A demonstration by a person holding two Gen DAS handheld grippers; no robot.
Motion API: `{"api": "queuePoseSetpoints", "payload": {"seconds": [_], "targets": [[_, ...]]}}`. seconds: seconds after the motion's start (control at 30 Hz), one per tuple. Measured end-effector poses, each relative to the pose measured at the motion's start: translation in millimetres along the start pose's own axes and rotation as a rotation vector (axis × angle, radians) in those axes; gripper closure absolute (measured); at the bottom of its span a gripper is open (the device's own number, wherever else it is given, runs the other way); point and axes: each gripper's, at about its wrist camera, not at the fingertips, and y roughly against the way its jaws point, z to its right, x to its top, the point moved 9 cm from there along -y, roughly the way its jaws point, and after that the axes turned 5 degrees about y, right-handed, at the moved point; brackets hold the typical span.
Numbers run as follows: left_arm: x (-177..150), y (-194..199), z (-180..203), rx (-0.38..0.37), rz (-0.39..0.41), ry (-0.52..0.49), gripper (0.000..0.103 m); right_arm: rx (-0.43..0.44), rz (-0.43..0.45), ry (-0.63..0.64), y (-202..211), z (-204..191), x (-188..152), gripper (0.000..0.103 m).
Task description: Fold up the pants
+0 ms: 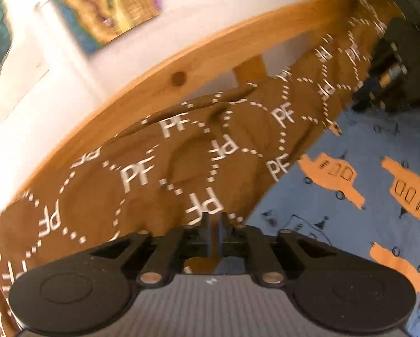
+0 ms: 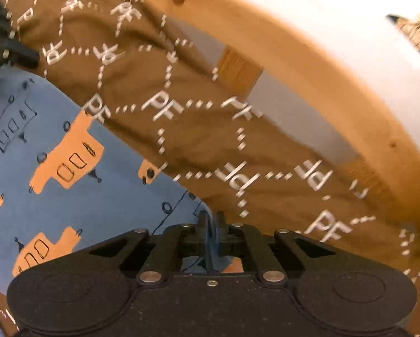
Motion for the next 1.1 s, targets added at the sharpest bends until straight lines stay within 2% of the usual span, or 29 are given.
{"api": "queuePoseSetpoints", "payload": {"seconds": [0.03,0.07,0.1,0.13,0.17,0.23,0.3,0.4,0.47,0.53,0.57,0.6,0.63,0.67,0.8,0.87,0.97,1.03,1.1], "targets": [[0.1,4.4,-7.8,-0.029,-0.003,0.034,0.063,0.007,0.011,-0.011,0.5,0.6,0.0,0.082],[-0.1,10.5,-15.7,-0.055,0.003,0.065,0.052,0.020,0.028,-0.020,3.2,2.5,1.0,0.073],[-0.5,18.8,-25.7,-0.079,0.019,0.087,0.037,0.038,0.047,-0.031,7.5,5.6,3.0,0.056],[-0.2,25.9,-33.5,-0.089,0.032,0.098,0.031,0.053,0.070,-0.045,12.4,9.6,6.3,0.039],[-0.7,34.3,-42.6,-0.096,0.046,0.106,0.029,0.065,0.094,-0.056,17.0,13.0,10.1,0.034],[-2.7,46.9,-55.6,-0.119,0.063,0.112,0.015,0.099,0.145,-0.077,25.5,16.4,19.0,0.022],[-4.5,58.7,-62.0,-0.164,0.063,0.121,0.007,0.145,0.179,-0.077,32.8,9.2,27.2,0.013],[-11.2,70.5,-60.9,-0.242,0.051,0.119,0.007,0.217,0.215,-0.033,40.6,-8.6,37.5,0.008],[-18.3,67.7,-55.9,-0.248,0.021,0.081,0.011,0.255,0.219,0.027,40.0,-26.2,44.4,0.007],[-26.6,61.3,-51.8,-0.224,-0.031,0.025,0.035,0.246,0.208,0.088,35.0,-42.3,48.9,0.009],[-31.0,57.5,-49.6,-0.216,-0.065,0.001,0.043,0.233,0.202,0.114,31.5,-49.4,51.2,0.012],[-34.9,55.3,-47.5,-0.214,-0.091,-0.012,0.055,0.212,0.197,0.133,26.6,-53.3,53.7,0.019],[-38.6,53.4,-45.7,-0.210,-0.120,-0.020,0.058,0.184,0.189,0.148,22.7,-57.5,57.7,0.027],[-42.8,53.4,-43.4,-0.212,-0.139,-0.025,0.058,0.180,0.187,0.155,17.6,-62.0,62.4,0.030],[-56.3,49.9,-39.4,-0.183,-0.219,-0.078,0.061,0.265,0.224,0.218,23.0,-82.4,77.0,0.033],[-60.1,50.4,-39.8,-0.170,-0.233,-0.103,0.061,0.288,0.226,0.253,22.5,-93.4,82.2,0.034],[-59.7,49.5,-43.1,-0.163,-0.256,-0.085,0.064,0.292,0.196,0.279,11.8,-104.0,89.3,0.045],[-58.5,47.8,-46.5,-0.139,-0.275,-0.084,0.080,0.273,0.156,0.274,-0.7,-105.6,90.8,0.046],[-56.7,46.2,-47.3,-0.126,-0.298,-0.073,0.091,0.292,0.124,0.247,-9.8,-105.8,90.6,0.047]]}}
